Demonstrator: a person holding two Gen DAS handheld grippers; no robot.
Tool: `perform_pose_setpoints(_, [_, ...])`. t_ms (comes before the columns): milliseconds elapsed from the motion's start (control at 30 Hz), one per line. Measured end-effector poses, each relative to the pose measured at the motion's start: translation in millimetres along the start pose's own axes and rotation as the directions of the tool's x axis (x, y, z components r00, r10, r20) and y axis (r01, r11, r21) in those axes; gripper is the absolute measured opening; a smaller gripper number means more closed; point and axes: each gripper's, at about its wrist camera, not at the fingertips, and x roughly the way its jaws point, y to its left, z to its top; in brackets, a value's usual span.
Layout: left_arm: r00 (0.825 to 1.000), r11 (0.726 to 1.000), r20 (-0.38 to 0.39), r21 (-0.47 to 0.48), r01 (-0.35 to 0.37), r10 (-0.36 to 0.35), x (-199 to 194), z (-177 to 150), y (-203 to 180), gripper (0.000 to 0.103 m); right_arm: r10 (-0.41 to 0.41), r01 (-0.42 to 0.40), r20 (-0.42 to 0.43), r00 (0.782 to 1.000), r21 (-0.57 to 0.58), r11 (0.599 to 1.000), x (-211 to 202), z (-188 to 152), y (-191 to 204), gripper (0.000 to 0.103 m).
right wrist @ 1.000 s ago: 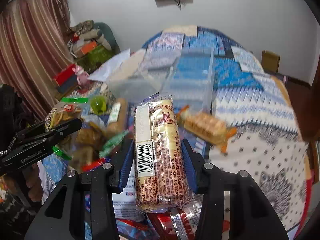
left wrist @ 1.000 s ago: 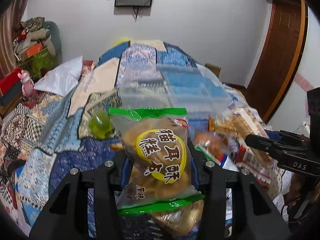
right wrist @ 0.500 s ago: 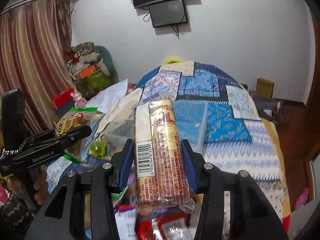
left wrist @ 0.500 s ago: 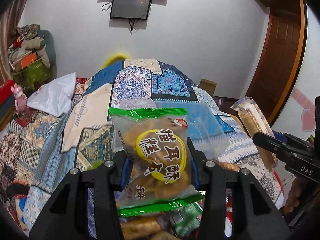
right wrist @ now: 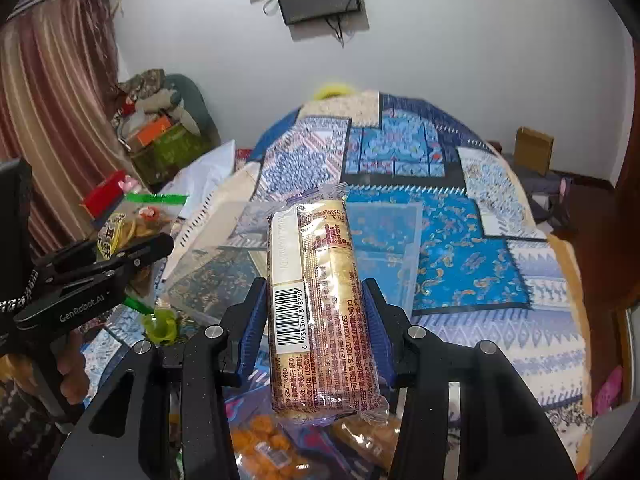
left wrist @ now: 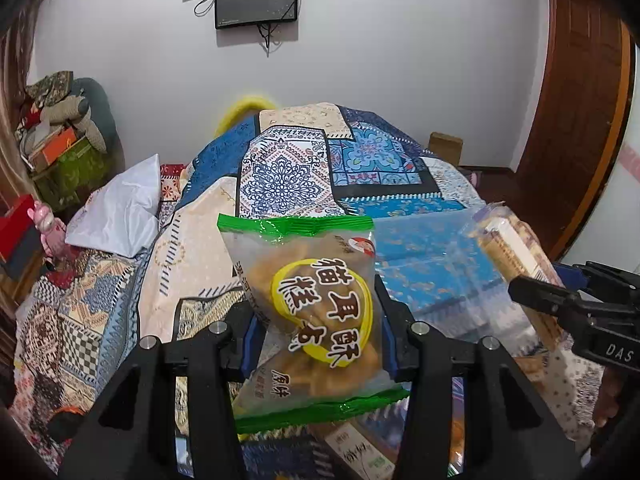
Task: Organize snacks
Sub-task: 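Carry both snacks into the clear plastic box and open both tools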
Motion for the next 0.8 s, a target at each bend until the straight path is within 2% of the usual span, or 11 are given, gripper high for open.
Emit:
perform_pose_setpoints(133, [1.0,1.0,-0.024,0.014,-0.007,0.007,19.6,3.7,-0.5,0.047,-0.012,0.012,-0.035,0.999,-0.005,1.0,16.6,2.7,-1.1,0.043])
perform_pose_setpoints(500, [0.986,0.998,-0.164,-0.055,0.011,-0.02,71.1,2.2,11.7,0.047,-0.013,0.011,-0.147,0.989,-0.016,1.0,54.4,3.5,-3.9,0.043])
perform_pose_setpoints(633, [0.981,0.998,-0.192,-0.06,0.015,-0.026,77.7,-3.0,11.2,0.047,-0.02,0.016,-0.144,0.989,-0.032,0.999,54.2,2.8,-1.4,0.043])
perform_pose_setpoints(667, [0.979,0.998,-0.2,-0.056,0.016,-0.027,78.6,-4.0,9.7,0.049,-0.021,0.017,-0.143,0.99,-0.032,0.999,53.1,3.0,-0.8,0.043])
perform_pose_setpoints(733, [0.979,0.999,-0.201,-0.049,0.02,-0.029,77.3,-4.5,7.3,0.059,-0.015,0.011,-0.142,0.99,-0.026,1.0,50.4,4.2,-0.3,0.043])
perform_pose_setpoints(767, [0.981,0.999,-0.192,-0.041,0.02,-0.028,73.4,-4.0,5.3,0.07,-0.009,0.005,-0.142,0.99,-0.023,1.0,49.4,4.9,-0.4,0.043])
perform_pose_setpoints(800, [0.983,0.999,-0.181,-0.037,0.02,-0.027,69.7,-3.5,4.6,0.076,-0.001,-0.002,-0.142,0.99,-0.02,1.0,45.9,4.9,-0.5,0.044])
